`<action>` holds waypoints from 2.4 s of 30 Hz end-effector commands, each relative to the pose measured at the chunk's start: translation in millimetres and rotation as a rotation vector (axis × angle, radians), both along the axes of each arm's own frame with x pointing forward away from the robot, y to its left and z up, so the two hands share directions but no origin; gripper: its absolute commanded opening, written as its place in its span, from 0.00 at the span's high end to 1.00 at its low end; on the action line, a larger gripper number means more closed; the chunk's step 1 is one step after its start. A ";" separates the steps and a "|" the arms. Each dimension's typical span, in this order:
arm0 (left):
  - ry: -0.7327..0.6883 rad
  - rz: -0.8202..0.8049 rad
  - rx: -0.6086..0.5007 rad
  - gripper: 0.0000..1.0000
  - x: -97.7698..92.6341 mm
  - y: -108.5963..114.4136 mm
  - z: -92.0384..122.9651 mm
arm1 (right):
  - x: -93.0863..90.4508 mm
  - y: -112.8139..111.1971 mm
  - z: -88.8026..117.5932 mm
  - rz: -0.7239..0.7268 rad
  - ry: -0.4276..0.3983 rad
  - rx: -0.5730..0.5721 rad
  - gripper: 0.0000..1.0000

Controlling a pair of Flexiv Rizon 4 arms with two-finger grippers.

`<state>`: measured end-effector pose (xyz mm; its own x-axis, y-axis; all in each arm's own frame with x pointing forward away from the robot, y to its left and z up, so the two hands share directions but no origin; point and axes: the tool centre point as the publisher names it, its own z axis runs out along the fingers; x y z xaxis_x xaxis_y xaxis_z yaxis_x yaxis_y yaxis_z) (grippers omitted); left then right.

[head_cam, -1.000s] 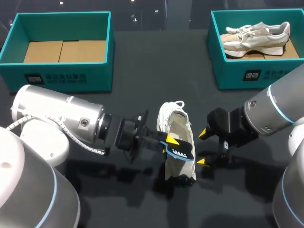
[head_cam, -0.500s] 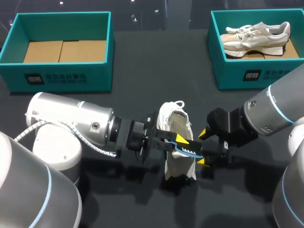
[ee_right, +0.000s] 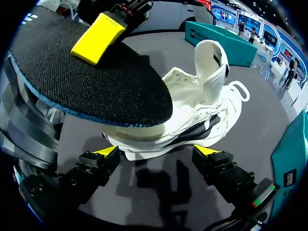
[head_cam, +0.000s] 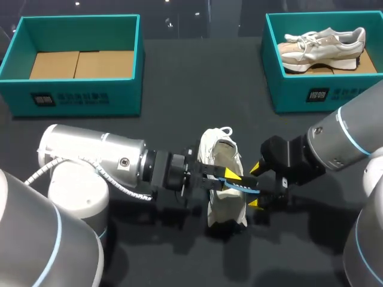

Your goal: Take the shoe out of the shoebox, open the shoe tongue, remove and reinsert the insole, then place the shoe into the shoebox

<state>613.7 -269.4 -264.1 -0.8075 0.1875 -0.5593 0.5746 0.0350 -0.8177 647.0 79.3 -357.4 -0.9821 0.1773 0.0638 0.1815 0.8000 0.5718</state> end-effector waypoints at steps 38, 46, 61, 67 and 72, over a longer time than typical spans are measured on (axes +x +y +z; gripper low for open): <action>0.045 0.068 0.010 1.00 -7.2 -0.1 -20.6 | -1.3 0.7 0.2 -0.002 -0.002 -0.004 0.00; 0.030 0.056 0.008 1.00 -7.6 0.7 -22.1 | -1.3 0.7 0.2 -0.002 -0.002 -0.004 0.00; -0.058 0.022 -0.005 1.00 -11.9 2.5 -20.9 | -1.3 0.7 0.2 -0.002 -0.002 -0.004 0.00; -0.074 -0.006 -0.017 1.00 -15.6 3.1 -19.8 | -1.3 0.7 0.2 -0.002 -0.002 -0.004 0.00; -0.085 -0.016 -0.026 1.00 -17.5 3.5 -17.9 | -1.3 0.7 0.2 -0.002 -0.002 -0.004 0.00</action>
<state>596.9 -269.5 -282.6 -0.7553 0.1855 -0.6286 0.6407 0.0067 -0.7678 647.1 79.4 -357.3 -0.9821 0.1772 0.0639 0.1816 0.8001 0.5717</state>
